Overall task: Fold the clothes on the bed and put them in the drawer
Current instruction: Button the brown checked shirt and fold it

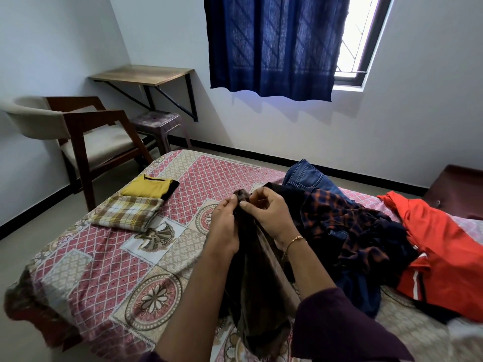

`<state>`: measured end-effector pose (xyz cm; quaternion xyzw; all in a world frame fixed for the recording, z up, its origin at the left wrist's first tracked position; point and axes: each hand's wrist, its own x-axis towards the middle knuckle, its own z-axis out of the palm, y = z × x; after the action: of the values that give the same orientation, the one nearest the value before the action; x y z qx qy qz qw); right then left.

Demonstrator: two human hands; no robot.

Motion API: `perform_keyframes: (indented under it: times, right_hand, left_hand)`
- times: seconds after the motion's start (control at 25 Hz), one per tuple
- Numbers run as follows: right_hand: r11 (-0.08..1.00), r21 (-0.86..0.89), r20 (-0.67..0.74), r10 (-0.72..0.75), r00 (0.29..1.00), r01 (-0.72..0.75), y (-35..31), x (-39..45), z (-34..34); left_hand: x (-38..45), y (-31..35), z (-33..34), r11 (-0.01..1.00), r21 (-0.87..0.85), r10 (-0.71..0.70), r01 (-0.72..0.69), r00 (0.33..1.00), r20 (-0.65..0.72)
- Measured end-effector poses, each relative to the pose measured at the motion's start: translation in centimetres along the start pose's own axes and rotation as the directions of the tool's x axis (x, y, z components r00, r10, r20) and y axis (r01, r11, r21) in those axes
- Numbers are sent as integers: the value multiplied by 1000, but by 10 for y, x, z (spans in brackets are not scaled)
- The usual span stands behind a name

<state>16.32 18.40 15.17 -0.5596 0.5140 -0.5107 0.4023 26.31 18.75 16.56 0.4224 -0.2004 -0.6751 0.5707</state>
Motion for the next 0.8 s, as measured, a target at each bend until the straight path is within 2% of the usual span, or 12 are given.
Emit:
perform_keyframes:
  times: [0.08, 0.12, 0.24, 0.28, 0.32, 0.4, 0.44, 0.52, 0.6, 0.68, 0.72, 0.8]
  right_hand:
    - [996, -84, 89, -14, 996, 22, 4, -2, 0]
    - [994, -103, 78, -24, 997, 33, 7, -1, -3]
    - [996, -84, -88, -16, 996, 9, 17, 2, -10]
    - [999, 23, -123, 45, 991, -43, 19, 1, -9]
    - [979, 177, -142, 130, 981, -104, 18, 0, -8]
    - [833, 524, -119, 278, 953, -177, 15, 1, -9]
    - [746, 641, -94, 313, 945, -183, 12, 1, -13]
    - [632, 750, -32, 332, 943, -197, 7, 2, -19]
    - [579, 783, 36, 321, 946, -227, 4, 2, -21]
    - [580, 777, 69, 310, 948, -246, 4, 1, -21]
    - [586, 771, 74, 308, 948, -250, 5, 0, -22]
    - [592, 764, 75, 310, 948, -255, 6, 1, -24]
  left_hand:
    - [6, 7, -1, 1000, -28, 14, -14, 1000, 6]
    - [7, 8, -1, 1000, -11, 13, -12, 998, 58]
    - [4, 1, 5, 979, 195, 9, -53, 975, 222]
    - [7, -3, 5, 925, 348, 74, -151, 972, 225]
    - [9, -6, 3, 807, 528, 175, -263, 962, 211]
    - [11, -15, -5, 500, 783, 347, -370, 914, 211]
    - [8, -20, -8, 410, 830, 382, -378, 898, 220]
    - [3, -28, -12, 344, 853, 399, -391, 884, 245]
    - [4, -32, -12, 384, 820, 459, -425, 858, 230]
    - [10, -30, -12, 549, 724, 476, -417, 868, 140]
    - [11, -29, -12, 592, 699, 454, -401, 883, 122]
    - [12, -31, -12, 599, 706, 395, -377, 907, 148]
